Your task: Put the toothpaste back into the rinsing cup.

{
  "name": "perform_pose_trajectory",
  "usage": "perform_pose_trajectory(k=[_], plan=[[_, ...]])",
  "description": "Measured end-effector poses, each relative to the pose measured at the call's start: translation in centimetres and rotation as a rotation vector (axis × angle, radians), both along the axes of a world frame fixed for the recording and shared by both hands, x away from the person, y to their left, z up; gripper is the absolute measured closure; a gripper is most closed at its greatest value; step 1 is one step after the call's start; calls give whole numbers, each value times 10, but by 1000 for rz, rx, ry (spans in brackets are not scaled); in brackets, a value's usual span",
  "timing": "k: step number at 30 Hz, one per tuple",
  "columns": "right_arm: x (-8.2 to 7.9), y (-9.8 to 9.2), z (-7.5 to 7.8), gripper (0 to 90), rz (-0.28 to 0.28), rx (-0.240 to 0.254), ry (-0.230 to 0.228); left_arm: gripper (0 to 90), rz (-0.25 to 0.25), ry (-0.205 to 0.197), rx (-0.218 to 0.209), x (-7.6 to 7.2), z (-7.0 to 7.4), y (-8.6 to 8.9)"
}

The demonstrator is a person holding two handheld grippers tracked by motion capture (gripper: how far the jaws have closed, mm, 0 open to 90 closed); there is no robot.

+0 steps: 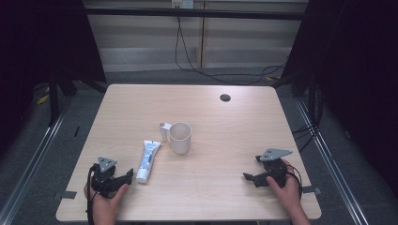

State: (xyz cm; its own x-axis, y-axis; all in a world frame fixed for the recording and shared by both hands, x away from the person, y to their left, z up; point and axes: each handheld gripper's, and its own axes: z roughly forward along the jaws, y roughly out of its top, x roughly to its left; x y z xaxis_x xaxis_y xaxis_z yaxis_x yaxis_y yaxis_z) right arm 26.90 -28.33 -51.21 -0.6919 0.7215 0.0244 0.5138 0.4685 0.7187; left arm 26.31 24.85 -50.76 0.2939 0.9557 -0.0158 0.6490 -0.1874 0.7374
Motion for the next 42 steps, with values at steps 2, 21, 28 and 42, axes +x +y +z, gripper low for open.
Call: perform_pose_trajectory(k=[2,21,28,42], plan=[[0,0,0,101,0,0,-1,254,0,0,0,0,0,0],[0,0,0,101,1,2,1,241,-11,21,-10,4,2,1],[0,0,0,101,1,2,1,226,-19,94,-38,18,11,-3],[0,0,0,101,1,2,2,217,-40,129,-32,42,35,-13]])
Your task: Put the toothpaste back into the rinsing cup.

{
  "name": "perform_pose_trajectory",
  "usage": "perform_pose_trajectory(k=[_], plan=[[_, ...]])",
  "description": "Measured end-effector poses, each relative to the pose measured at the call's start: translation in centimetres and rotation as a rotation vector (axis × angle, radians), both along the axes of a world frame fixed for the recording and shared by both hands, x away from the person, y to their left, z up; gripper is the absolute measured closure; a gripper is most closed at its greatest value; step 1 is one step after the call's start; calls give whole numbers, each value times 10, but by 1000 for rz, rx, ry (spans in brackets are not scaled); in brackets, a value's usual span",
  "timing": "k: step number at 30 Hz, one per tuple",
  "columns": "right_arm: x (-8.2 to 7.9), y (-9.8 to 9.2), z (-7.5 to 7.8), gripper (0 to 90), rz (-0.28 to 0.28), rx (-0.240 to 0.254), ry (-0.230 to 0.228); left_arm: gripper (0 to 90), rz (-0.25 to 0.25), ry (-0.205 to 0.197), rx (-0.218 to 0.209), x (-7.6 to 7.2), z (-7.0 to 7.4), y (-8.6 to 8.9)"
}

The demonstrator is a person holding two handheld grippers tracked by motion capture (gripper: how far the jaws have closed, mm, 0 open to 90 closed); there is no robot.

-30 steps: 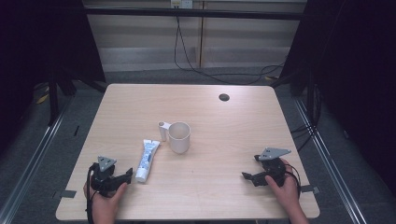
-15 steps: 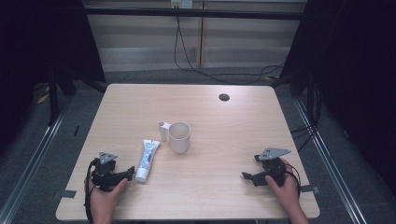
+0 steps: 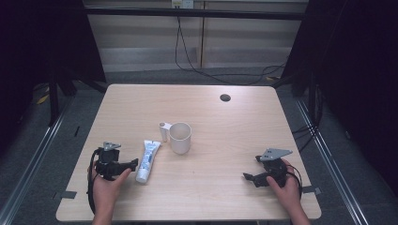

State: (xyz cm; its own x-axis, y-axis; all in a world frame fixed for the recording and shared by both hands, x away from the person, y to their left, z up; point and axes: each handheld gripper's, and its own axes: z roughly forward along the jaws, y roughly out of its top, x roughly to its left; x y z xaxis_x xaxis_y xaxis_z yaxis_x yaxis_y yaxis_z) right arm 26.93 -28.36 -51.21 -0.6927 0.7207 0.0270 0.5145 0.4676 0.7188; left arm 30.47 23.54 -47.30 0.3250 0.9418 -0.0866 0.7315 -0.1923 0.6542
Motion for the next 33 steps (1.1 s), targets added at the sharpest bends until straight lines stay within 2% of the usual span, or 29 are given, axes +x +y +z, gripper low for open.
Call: perform_pose_trajectory(k=[6,10,11,18,33], plan=[[0,0,0,101,0,0,0,217,-13,-2,10,9,11,-7],[0,0,0,101,1,-1,-1,217,-11,-8,-11,15,18,-10],[0,0,0,101,1,-1,-1,217,-17,-1,-3,16,20,-11],[0,0,0,100,2,-1,-2,222,-24,13,-14,24,27,-17],[0,0,0,101,2,-2,-2,227,-42,48,-29,41,33,-33]])
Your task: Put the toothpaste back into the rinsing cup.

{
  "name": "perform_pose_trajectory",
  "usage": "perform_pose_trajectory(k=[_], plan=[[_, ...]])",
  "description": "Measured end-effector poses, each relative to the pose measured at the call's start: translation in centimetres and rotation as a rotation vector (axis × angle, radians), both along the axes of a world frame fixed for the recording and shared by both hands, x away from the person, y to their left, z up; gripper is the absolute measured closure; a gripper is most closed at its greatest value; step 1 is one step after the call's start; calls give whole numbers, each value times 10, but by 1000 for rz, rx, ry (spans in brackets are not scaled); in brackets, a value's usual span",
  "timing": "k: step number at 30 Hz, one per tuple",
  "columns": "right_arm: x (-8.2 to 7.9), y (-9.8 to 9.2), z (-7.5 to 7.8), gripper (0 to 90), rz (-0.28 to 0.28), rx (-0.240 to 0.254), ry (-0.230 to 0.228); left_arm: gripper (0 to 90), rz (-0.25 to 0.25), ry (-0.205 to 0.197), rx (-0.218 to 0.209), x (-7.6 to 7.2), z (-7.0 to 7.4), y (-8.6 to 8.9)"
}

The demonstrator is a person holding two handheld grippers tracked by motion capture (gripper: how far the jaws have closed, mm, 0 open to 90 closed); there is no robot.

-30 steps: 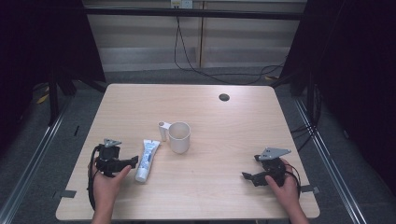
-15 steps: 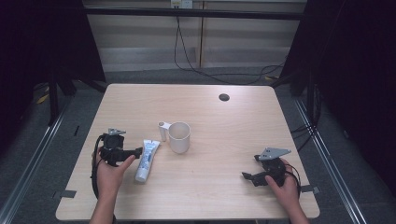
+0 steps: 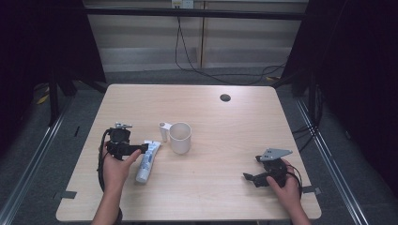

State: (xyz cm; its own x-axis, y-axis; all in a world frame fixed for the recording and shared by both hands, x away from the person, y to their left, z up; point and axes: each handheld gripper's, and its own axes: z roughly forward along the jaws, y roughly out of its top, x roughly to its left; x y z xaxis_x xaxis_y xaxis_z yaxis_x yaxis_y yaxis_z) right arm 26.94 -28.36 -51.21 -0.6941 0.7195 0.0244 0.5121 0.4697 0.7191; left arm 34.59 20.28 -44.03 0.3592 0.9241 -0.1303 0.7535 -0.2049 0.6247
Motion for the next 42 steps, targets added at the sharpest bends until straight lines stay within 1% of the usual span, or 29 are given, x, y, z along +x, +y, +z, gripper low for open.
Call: perform_pose_trajectory(k=[2,5,6,7,9,12,20,21,25,27,33,37,39,42], plan=[[0,0,0,101,-1,0,1,227,-9,8,1,2,0,-2],[0,0,0,101,0,0,0,227,-10,9,3,4,1,-6],[0,0,0,101,-1,1,1,227,-20,9,11,5,2,-6],[0,0,0,100,0,0,1,227,-10,8,2,6,2,-8],[0,0,0,101,0,0,0,227,-15,11,3,8,3,-9],[0,0,0,101,0,0,1,229,-29,20,14,10,3,-10],[0,0,0,100,0,0,1,232,-31,56,14,15,-4,-16],[0,0,0,100,0,0,1,233,-24,57,12,15,-5,-17],[0,0,0,101,0,0,2,235,-34,78,23,16,-8,-18],[0,0,0,100,1,0,2,235,-31,88,22,16,-10,-19],[0,0,0,100,0,0,2,243,-26,102,21,17,-14,-21],[0,0,0,100,-1,0,2,247,-33,121,30,18,-17,-23],[0,0,0,100,0,0,1,250,-35,128,41,19,-19,-24],[0,0,0,100,1,-1,0,254,-36,139,43,20,-21,-25]])
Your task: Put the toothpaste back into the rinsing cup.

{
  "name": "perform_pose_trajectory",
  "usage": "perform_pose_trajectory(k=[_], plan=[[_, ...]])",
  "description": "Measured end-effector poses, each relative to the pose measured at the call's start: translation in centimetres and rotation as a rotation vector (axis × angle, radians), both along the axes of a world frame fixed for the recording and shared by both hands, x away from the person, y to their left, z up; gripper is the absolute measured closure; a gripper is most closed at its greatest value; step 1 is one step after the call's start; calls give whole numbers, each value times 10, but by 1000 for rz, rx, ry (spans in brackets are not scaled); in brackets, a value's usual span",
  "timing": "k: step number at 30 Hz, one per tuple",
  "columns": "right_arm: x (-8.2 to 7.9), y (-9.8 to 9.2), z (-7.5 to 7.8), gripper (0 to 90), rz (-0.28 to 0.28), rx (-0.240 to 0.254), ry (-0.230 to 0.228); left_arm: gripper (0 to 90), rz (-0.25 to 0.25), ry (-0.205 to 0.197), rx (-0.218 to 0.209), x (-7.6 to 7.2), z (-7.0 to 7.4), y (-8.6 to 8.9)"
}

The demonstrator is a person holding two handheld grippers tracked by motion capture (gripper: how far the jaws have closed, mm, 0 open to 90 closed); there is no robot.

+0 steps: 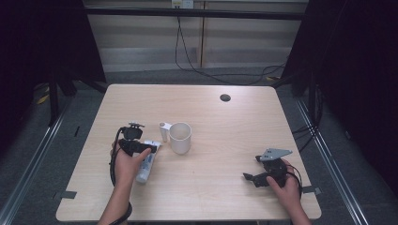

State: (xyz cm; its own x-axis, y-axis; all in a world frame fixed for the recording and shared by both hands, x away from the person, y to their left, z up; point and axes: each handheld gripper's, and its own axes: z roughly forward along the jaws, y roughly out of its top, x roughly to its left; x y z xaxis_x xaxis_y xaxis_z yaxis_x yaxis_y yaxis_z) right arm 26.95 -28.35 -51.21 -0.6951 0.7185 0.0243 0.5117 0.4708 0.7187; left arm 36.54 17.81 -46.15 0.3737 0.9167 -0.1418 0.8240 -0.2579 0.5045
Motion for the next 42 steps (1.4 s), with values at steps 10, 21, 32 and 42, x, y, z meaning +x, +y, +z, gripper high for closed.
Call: perform_pose_trajectory(k=[10,21,32,42], plan=[[0,0,0,101,-2,1,2,279,-1,30,21,2,-6,-3],[0,0,0,100,0,2,3,327,-1,53,39,5,-8,-9],[0,0,0,101,1,1,2,405,-3,79,57,6,-12,-11],[0,0,0,100,1,2,3,465,-4,108,96,7,-13,-16]])
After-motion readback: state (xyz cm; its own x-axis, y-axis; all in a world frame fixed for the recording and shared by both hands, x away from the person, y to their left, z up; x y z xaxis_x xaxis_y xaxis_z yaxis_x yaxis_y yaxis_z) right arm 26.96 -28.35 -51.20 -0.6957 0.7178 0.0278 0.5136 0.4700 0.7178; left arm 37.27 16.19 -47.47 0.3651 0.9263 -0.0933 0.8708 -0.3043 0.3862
